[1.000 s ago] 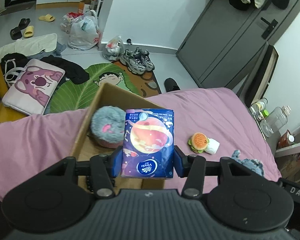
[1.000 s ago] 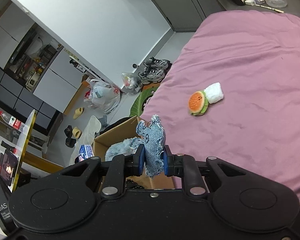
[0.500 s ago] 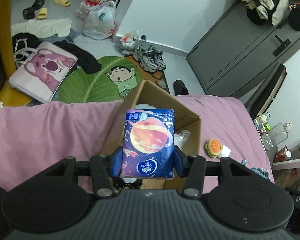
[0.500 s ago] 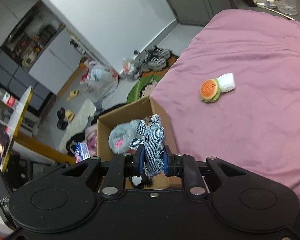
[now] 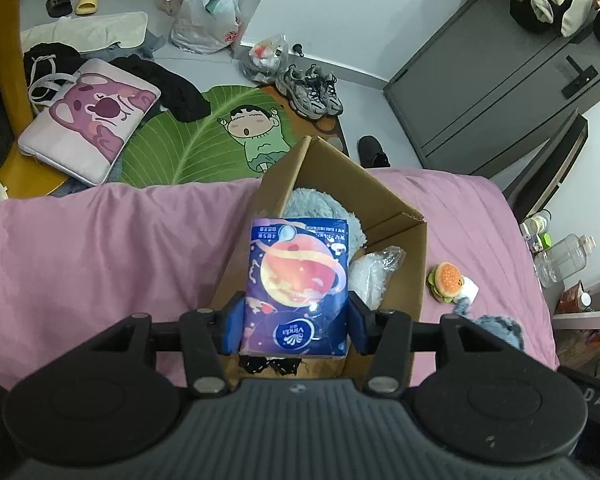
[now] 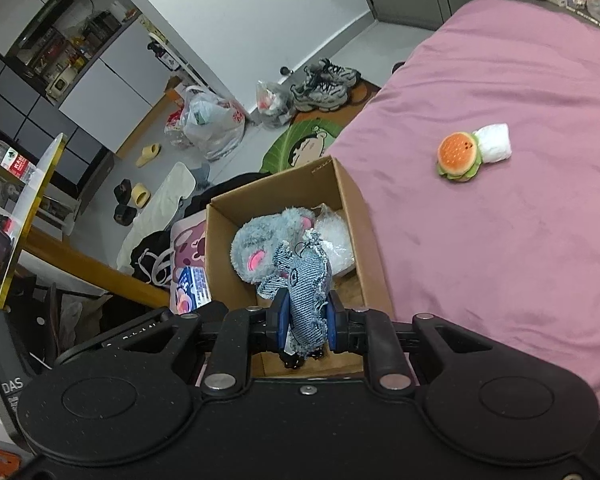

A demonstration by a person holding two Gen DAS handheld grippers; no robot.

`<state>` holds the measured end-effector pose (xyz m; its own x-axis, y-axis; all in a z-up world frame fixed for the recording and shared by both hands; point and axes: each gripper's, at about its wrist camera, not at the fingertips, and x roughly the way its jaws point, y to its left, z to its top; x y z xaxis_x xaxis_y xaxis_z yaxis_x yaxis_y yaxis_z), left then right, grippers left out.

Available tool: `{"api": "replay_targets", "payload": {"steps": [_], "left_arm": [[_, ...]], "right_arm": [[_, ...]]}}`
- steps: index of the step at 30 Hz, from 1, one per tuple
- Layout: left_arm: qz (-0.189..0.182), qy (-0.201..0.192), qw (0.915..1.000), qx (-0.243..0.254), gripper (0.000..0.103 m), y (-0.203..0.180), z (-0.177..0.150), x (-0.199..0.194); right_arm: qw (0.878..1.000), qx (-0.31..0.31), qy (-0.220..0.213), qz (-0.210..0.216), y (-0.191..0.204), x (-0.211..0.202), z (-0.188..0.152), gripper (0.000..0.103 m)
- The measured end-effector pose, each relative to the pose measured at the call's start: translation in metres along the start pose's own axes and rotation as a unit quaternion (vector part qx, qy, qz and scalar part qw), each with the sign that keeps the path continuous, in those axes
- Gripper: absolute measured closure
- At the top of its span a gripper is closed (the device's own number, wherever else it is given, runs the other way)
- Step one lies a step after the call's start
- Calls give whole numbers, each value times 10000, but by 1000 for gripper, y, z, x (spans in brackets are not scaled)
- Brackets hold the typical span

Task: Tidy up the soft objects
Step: 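Carry both items over the box and open both tools to drop them, then move both tools back to the burger plush and white cloth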

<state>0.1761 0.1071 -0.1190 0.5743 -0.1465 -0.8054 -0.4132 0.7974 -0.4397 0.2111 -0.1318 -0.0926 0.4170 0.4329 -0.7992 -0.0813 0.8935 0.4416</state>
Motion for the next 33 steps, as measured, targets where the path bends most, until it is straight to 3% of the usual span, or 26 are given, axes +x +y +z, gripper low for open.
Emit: {"api": "replay_targets", "payload": {"steps": [5,8,10,15,18,20,23,25,27,31,33], "left_arm": [[128,78,9999,87,53,-6,5,5],[48,73,9999,110,47,-9,7,6],[67,98,9999,93,35,-10,9,7],[242,26,9997,-1,33,-5,11,3],[307,5,9995,10,33,-5,13,2],[339,-24,9994,39,33,-7,14,-1],[382,-84,9992,119,32,-11,14,-6],[486,-157,9984,233,22,-16,14,-10],[589,-237,9974,351,21,-22,13,-12],[664,-338,9963,431,19,-32,13,-18],[693,-371,9956,501,15,-39,12,-18]], "right_arm": [[9999,-17,104,53,5,9,5,84],[9998,-37,172,75,6,14,4,84],[9997,-24,217,71,4,17,3,84],[9995,16,294,101,4,23,1,83],[9993,23,359,123,4,25,0,76],[9992,48,361,171,3,24,0,57],[9995,11,272,160,1,18,1,45],[9997,47,194,147,-3,12,4,40],[9999,51,95,124,-9,6,7,39],[9999,26,-115,81,-22,-7,12,24],[9998,5,-198,42,-30,-13,14,23]]}}
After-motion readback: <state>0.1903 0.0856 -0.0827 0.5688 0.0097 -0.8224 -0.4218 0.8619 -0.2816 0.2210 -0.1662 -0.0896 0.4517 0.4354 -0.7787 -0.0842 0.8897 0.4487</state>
